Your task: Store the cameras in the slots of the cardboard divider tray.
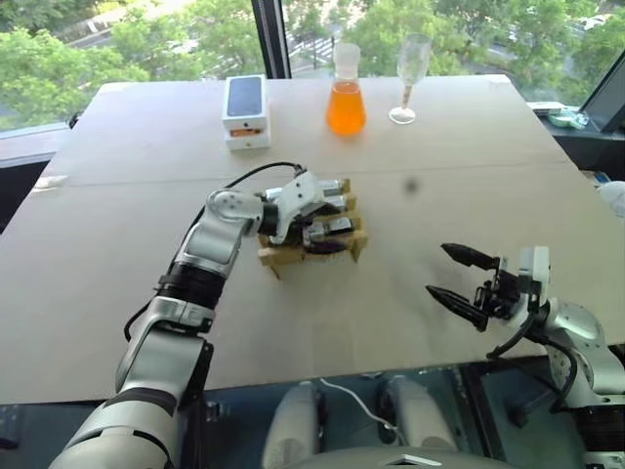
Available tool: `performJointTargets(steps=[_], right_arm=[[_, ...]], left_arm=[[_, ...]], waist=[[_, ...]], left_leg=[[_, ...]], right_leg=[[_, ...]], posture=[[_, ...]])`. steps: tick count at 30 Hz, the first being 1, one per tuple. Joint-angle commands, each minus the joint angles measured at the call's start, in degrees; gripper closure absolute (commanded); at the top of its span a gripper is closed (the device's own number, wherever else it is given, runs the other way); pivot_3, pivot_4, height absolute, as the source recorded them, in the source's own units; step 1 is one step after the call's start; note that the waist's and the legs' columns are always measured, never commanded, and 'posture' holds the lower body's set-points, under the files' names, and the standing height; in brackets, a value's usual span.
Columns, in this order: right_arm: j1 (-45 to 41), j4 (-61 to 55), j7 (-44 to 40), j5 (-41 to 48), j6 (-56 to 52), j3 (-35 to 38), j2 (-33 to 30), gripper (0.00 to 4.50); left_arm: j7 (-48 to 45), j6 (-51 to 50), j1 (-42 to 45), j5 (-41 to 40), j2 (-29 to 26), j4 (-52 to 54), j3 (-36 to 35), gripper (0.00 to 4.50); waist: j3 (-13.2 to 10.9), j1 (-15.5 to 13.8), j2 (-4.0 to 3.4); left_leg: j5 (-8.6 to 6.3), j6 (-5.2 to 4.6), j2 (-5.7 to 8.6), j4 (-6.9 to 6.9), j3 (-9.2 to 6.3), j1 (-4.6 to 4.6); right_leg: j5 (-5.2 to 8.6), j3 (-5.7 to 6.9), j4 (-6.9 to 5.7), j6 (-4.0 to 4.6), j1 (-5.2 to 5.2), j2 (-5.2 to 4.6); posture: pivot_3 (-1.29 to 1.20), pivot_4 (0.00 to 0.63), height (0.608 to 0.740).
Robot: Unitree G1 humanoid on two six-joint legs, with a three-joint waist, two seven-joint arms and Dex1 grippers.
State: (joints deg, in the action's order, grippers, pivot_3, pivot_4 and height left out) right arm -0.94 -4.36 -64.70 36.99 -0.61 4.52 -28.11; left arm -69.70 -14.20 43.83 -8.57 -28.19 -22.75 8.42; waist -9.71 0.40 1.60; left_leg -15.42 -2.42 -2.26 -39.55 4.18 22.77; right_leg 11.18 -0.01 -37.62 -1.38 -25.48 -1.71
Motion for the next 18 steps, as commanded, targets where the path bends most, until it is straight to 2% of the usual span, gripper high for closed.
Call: performJointTargets(steps=[1, 5, 9, 14, 18], right_arm=[[1.0, -1.4, -0.4, 0.4, 1.0, 2.6, -0.3, 0.00], [2.8, -0.8, -1.3, -0.1, 1.8, 3.8, -1.0, 0.00], [4.0, 1.4, -2.4, -0.8, 3.2, 5.3, -1.6, 0.00], [4.0, 6.4, -4.1, -2.4, 5.4, 7.0, -2.4, 0.00], [2.7, 9.9, -5.3, -3.6, 6.9, 7.4, -2.9, 0.00]], left_arm=[[0.9, -2.1, -2.5, -7.7, -1.5, 5.7, -8.3, 0.42], [3.8, -8.6, -9.5, -16.5, -3.9, 13.7, -17.9, 0.42], [5.7, -9.0, -24.6, -19.0, -6.3, 24.9, -22.8, 0.42], [11.4, 1.2, -45.9, -13.3, -5.3, 33.9, -26.1, 0.42], [16.1, 7.1, -54.6, -9.7, -3.7, 37.0, -25.5, 0.42]], waist=[[0.0, 0.3, 0.00], [0.0, 0.4, -0.01], [0.0, 0.4, -0.02], [0.0, -0.1, 0.04], [0.0, -0.8, 0.03]], left_leg=[[0.00, 0.00, -0.01, 0.00, 0.00, 0.01], [0.00, 0.00, -0.07, 0.07, 0.02, 0.01], [0.00, 0.00, -0.13, 0.08, 0.06, -0.03], [-0.01, 0.00, -0.11, 0.10, 0.14, -0.08], [0.01, 0.00, -0.12, 0.09, 0.11, -0.14]], right_leg=[[0.00, 0.00, 0.00, 0.00, -0.01, 0.00], [-0.01, -0.02, 0.00, 0.04, -0.07, -0.01], [0.00, -0.03, 0.00, 0.01, -0.05, -0.09], [0.13, -0.06, 0.04, 0.26, -0.02, -0.30], [0.16, 0.03, 0.07, 0.24, 0.02, -0.35]], posture=[[0.00, 0.150, 0.740], [0.00, 0.150, 0.740], [0.00, 0.150, 0.740], [0.00, 0.150, 0.740], [0.00, 0.150, 0.740]])
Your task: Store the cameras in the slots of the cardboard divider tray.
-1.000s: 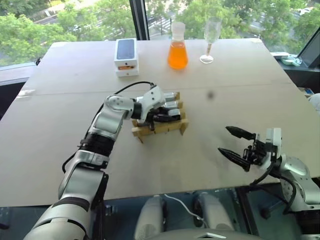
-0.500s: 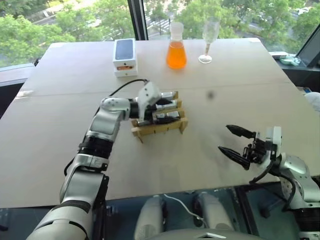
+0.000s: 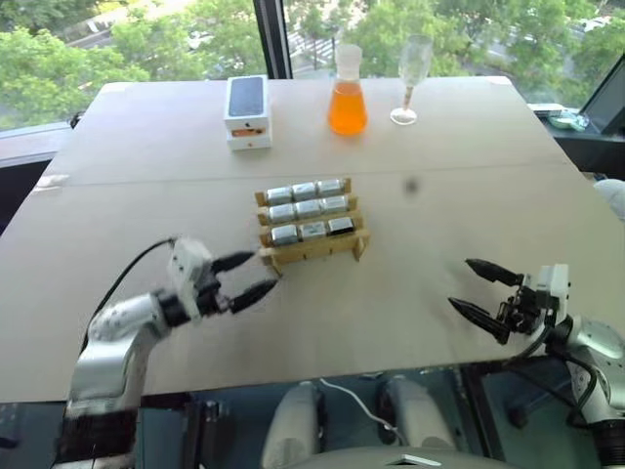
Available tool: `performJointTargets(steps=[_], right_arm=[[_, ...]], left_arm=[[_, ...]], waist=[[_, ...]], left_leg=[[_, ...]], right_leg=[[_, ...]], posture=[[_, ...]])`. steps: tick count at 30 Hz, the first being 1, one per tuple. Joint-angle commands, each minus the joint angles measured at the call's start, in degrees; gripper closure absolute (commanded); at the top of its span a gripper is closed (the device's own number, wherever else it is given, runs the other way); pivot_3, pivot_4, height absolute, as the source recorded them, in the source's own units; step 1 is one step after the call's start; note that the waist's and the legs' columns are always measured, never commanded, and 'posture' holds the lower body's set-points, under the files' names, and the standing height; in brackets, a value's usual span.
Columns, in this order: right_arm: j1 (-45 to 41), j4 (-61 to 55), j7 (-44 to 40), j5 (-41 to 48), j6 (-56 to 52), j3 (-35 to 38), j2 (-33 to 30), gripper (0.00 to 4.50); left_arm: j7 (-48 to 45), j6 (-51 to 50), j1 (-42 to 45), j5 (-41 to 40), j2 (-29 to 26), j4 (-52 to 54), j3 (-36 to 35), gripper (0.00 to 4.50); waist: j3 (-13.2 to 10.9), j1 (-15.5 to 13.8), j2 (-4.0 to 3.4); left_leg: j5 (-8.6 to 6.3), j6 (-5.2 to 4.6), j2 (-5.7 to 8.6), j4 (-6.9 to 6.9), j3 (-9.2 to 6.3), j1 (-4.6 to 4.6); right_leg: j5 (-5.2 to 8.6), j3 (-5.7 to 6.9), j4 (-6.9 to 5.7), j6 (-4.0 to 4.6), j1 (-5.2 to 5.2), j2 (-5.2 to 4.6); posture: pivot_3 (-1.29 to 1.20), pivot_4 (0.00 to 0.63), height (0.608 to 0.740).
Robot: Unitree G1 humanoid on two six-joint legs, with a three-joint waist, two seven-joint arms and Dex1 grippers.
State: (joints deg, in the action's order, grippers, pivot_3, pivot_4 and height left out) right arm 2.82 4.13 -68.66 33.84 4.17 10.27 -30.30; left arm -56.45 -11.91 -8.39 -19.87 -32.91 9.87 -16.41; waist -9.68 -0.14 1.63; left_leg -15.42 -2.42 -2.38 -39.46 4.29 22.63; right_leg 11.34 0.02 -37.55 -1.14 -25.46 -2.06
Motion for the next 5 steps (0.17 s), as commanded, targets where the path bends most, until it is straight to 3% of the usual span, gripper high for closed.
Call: performJointTargets(steps=[1, 5], right_arm=[[-1.4, 2.2, -1.6, -0.8, 2.4, 1.6, -0.8, 0.00], [-2.4, 3.6, -2.6, -1.4, 2.6, 1.2, -0.9, 0.00]], left_arm=[[3.8, 6.0, -3.9, 1.9, 2.1, 4.9, -0.1, 0.42], [5.3, 10.0, -6.6, 2.0, 4.5, 5.2, 1.8, 0.42]], waist=[[0.0, -0.5, -0.01], [0.0, -0.7, -0.05]], left_leg=[[0.01, -0.01, 0.00, 0.00, 0.01, -0.02], [0.02, -0.04, 0.00, 0.00, 0.00, -0.02]], right_leg=[[0.00, 0.00, -0.01, 0.00, 0.00, 0.00], [-0.01, 0.04, -0.05, 0.01, -0.01, -0.02]], posture=[[0.00, 0.150, 0.740], [0.00, 0.150, 0.740]])
